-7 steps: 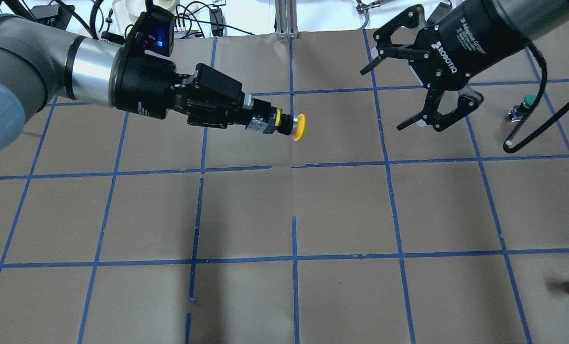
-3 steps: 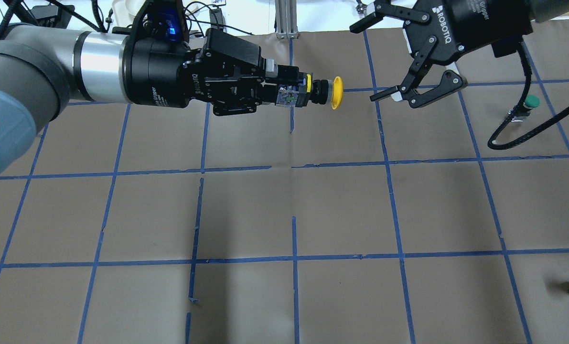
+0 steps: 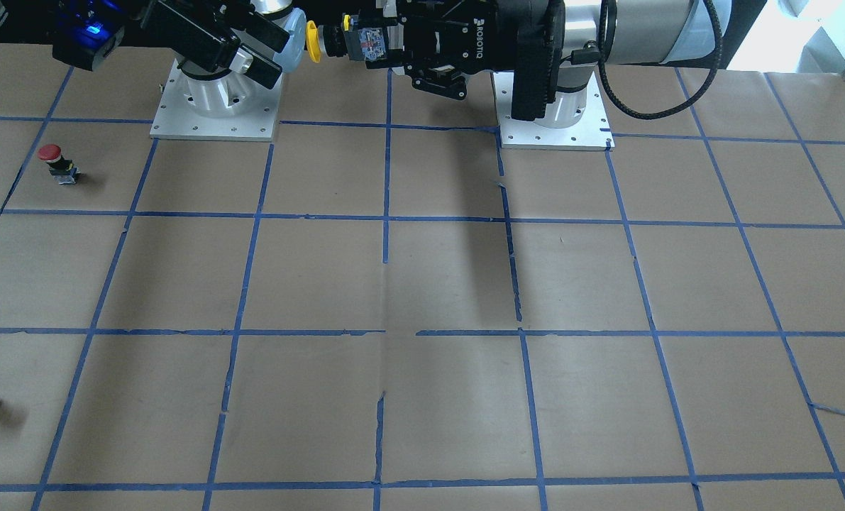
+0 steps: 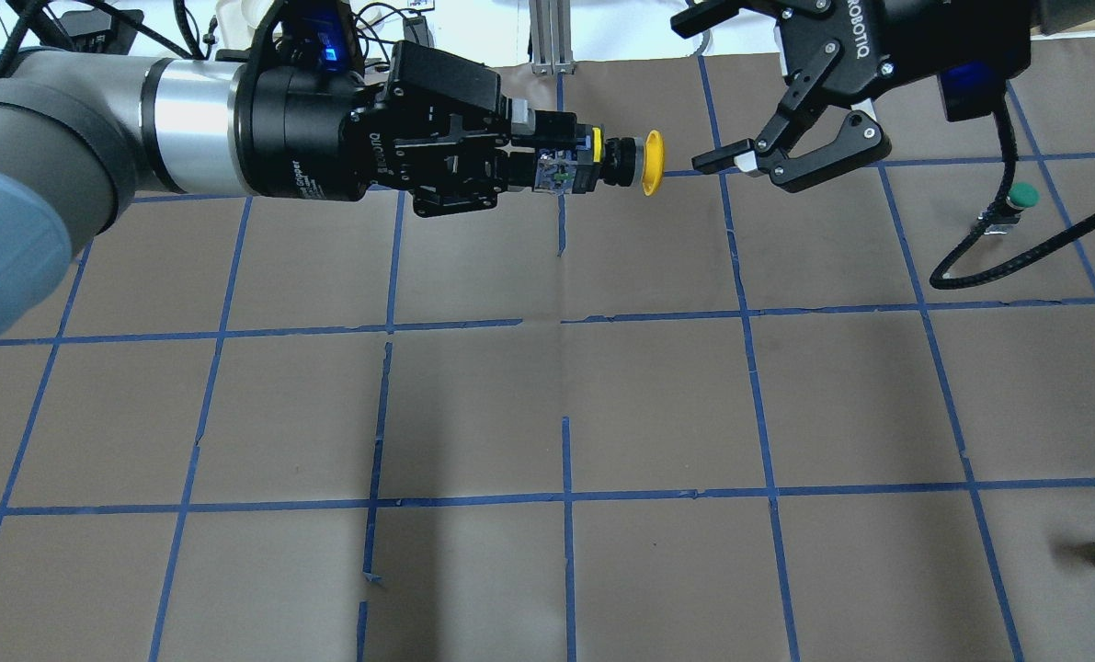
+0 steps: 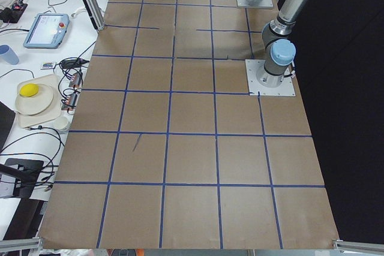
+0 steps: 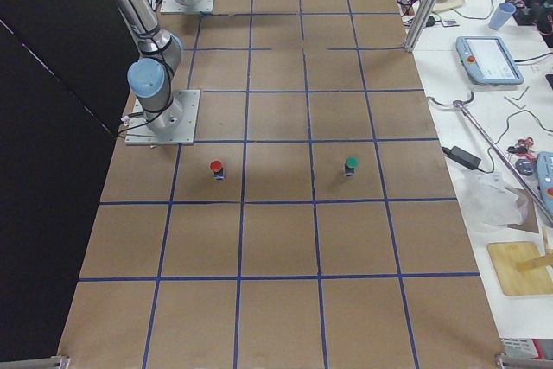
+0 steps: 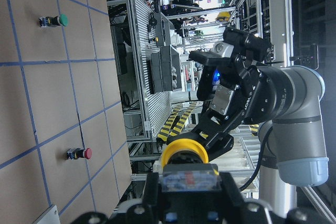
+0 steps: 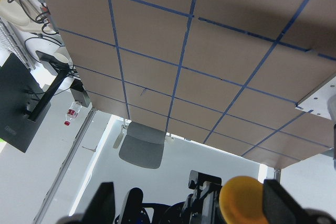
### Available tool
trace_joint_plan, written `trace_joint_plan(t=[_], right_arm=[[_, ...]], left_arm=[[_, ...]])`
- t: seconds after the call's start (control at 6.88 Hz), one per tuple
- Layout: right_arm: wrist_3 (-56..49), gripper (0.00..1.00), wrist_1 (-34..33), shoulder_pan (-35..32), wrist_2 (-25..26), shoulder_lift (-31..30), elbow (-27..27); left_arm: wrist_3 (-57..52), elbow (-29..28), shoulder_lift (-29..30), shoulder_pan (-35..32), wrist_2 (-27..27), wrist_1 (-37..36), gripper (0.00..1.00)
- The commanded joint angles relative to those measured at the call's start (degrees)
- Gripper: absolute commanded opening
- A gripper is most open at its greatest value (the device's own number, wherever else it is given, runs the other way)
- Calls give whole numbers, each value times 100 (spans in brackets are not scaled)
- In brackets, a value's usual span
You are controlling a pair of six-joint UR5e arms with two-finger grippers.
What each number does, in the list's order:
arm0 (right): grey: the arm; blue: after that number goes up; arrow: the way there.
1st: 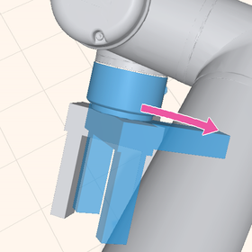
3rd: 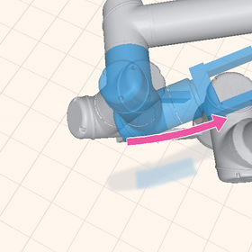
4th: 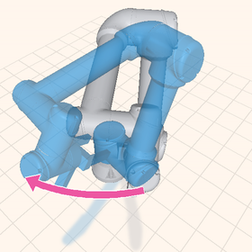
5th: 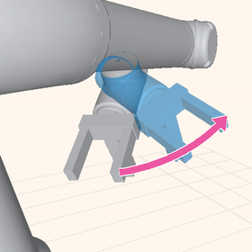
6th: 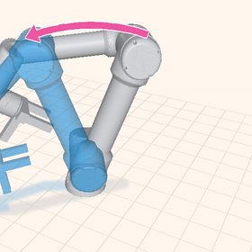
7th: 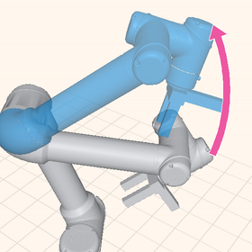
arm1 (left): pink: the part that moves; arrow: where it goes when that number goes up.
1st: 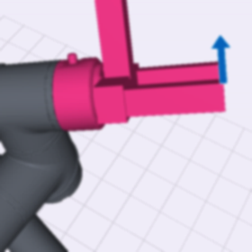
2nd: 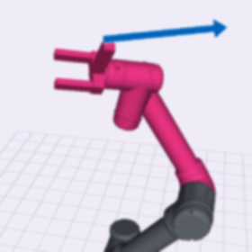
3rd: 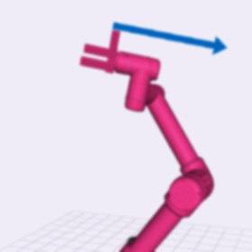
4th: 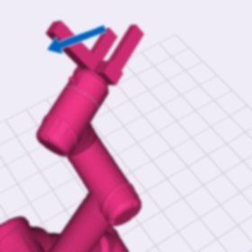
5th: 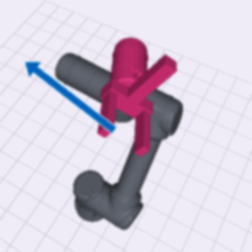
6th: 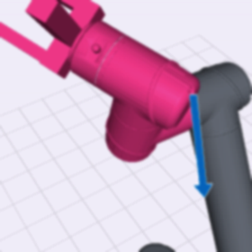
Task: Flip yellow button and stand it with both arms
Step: 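Close the right gripper on the yellow cap held by the left gripper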
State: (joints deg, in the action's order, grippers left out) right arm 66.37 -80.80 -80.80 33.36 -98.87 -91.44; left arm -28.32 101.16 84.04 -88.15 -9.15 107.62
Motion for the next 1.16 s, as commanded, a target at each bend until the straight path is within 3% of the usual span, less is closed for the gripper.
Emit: trace_joint_plan(t=[0.0,0.29,1.02], right_arm=[[139,100,29,-59,-93,-35,-145],[156,100,29,-59,214,-246,-443],[446,100,29,-225,-426,-299,-594]], left_arm=[[2,0,51,0,-17,-4,2],[11,0,-36,0,-17,-4,2],[11,-9,-63,-9,-8,5,2]])
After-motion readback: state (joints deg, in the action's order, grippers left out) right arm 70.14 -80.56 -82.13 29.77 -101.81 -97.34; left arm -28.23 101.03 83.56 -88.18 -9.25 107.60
